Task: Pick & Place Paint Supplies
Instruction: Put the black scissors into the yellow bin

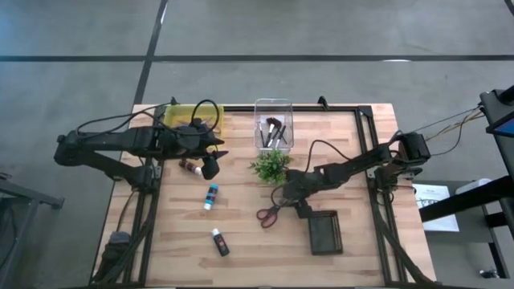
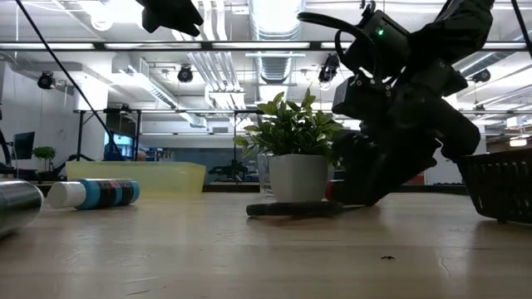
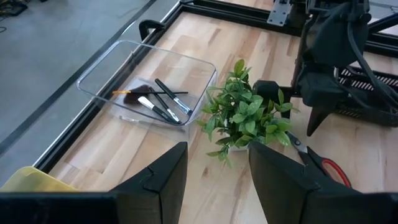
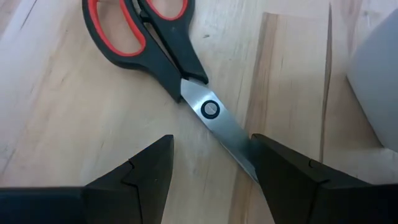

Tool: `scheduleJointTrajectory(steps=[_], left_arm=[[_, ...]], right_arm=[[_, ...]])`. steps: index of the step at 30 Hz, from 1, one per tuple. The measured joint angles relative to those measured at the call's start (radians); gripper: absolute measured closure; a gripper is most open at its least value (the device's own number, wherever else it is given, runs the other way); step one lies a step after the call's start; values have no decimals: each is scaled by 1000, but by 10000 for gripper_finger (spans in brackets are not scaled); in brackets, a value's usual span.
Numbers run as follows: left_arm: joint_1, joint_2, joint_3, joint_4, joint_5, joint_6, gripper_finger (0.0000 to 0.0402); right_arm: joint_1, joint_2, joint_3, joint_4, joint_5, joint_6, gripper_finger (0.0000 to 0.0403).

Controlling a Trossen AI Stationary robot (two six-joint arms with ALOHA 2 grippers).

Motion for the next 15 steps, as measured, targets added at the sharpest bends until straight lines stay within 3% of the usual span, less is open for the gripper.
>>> scheduleJointTrajectory(steps=[15], left_arm=[[0, 0, 0, -4, 7, 0, 224]], right_arm=[[34, -20, -1, -24, -28, 34, 188]])
